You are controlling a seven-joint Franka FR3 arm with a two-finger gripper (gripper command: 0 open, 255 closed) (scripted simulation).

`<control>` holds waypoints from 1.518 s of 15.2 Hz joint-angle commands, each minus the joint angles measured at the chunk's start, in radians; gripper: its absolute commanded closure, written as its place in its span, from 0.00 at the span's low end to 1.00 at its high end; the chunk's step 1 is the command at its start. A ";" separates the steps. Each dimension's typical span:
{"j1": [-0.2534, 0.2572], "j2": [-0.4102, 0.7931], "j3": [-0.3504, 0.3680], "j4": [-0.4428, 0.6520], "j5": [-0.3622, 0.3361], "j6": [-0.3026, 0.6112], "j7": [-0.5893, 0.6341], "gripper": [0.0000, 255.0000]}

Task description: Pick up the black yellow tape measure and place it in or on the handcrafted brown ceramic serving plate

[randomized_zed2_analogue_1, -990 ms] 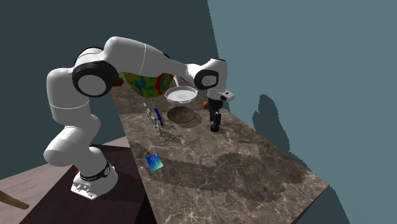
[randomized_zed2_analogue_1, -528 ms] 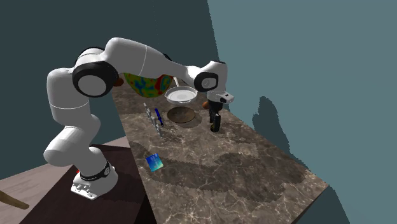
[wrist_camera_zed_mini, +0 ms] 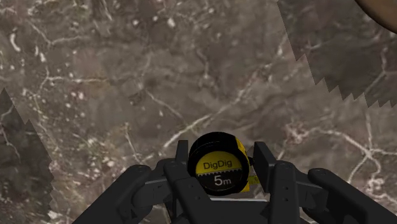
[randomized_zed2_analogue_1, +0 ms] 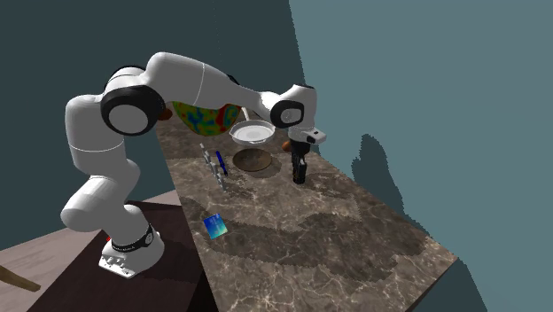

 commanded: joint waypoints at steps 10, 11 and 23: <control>-0.001 -0.024 0.005 0.049 0.014 -0.070 -0.016 1.00; -0.001 -0.027 0.005 0.058 0.016 -0.082 -0.019 1.00; 0.004 -0.049 0.011 0.189 0.032 -0.231 -0.045 1.00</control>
